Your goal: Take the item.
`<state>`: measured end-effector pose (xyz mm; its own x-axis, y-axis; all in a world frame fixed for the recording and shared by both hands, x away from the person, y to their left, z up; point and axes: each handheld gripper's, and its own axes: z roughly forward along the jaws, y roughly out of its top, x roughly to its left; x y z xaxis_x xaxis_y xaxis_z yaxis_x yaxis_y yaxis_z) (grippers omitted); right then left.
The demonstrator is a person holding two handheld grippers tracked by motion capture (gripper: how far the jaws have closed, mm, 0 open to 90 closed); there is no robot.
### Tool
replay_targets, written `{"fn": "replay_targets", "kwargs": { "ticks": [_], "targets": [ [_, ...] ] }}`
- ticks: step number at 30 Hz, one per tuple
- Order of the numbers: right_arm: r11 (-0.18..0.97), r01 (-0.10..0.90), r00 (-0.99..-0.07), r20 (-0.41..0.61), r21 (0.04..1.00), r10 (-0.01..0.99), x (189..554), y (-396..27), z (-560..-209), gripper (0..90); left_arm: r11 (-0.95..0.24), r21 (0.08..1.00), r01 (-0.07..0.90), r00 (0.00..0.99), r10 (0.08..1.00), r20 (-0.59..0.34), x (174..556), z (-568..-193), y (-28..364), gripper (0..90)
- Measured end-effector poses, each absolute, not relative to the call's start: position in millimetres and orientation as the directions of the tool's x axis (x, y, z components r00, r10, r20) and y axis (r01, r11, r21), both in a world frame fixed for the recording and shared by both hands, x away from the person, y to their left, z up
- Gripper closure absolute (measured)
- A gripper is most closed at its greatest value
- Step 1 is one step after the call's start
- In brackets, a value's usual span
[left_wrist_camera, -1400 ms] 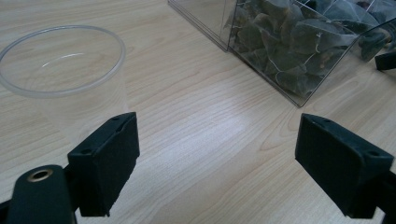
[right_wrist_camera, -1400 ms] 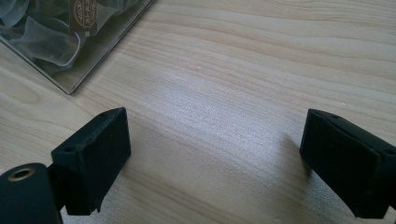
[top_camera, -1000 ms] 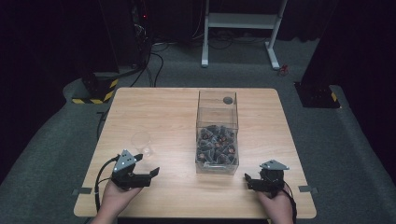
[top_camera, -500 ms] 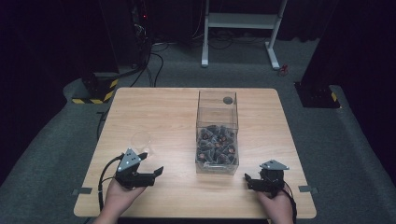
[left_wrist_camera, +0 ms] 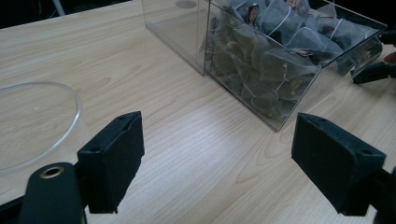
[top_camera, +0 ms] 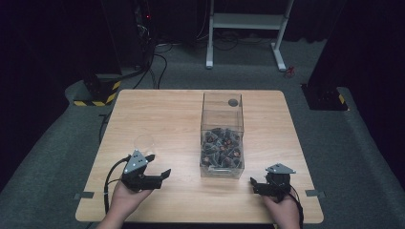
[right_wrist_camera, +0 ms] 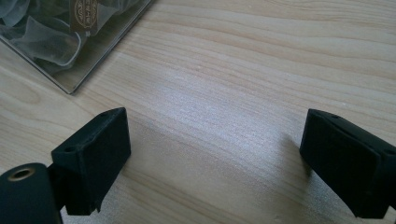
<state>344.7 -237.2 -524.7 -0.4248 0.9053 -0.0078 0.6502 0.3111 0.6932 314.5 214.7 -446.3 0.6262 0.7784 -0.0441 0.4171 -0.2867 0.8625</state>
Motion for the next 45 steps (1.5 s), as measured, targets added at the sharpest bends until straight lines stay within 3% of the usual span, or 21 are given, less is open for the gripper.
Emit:
{"fn": "replay_targets", "kwargs": {
  "ticks": [45],
  "targets": [
    [0.312,0.650,-0.426,-0.007,0.693,0.905,345,-237,-525,8.4,-0.278,0.878,0.390,0.674,0.736,-0.066,331,-436,180,20.7]
  ]
}}
